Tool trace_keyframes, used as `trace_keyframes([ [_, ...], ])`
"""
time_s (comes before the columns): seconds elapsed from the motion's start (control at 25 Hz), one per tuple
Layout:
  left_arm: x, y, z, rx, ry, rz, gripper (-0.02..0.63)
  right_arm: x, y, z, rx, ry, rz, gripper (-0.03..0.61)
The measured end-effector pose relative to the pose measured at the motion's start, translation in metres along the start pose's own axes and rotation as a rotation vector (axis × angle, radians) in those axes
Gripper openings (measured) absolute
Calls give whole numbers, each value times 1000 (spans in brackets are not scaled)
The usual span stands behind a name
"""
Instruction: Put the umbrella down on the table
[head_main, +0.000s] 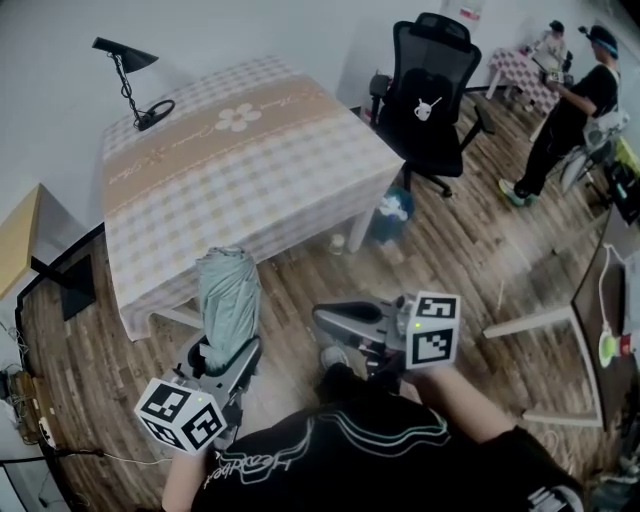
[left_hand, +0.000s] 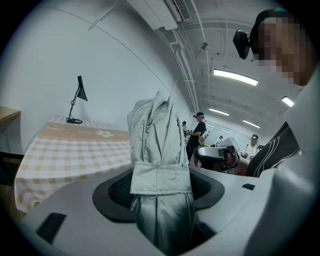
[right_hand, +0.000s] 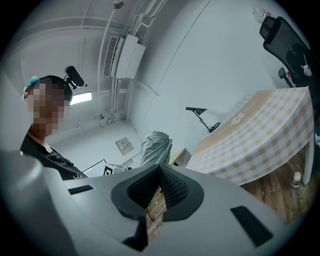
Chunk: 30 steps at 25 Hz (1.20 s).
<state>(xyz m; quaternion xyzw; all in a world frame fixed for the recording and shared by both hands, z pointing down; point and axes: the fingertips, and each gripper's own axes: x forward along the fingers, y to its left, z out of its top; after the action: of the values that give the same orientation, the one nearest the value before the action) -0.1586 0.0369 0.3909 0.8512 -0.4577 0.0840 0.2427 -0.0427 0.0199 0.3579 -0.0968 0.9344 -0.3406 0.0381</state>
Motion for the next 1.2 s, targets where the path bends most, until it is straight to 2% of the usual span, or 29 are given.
trace_keyframes([
  [0.32,70,41,45,-12,8,46,267,20,-70,65,19,37,34,12],
  [0.48,112,61,66,5,10,68,267,21,-111,91,29,46,36,12],
  [0.68,155,81,82,-13,16,89,267,26,-156,115,40,69,55,12],
  [0.92,166,94,100,-17,23,117,267,46,-170,137,17,94,93,12],
  [1.2,187,104,103,-19,39,128,267,54,-195,141,32,114,123,12],
])
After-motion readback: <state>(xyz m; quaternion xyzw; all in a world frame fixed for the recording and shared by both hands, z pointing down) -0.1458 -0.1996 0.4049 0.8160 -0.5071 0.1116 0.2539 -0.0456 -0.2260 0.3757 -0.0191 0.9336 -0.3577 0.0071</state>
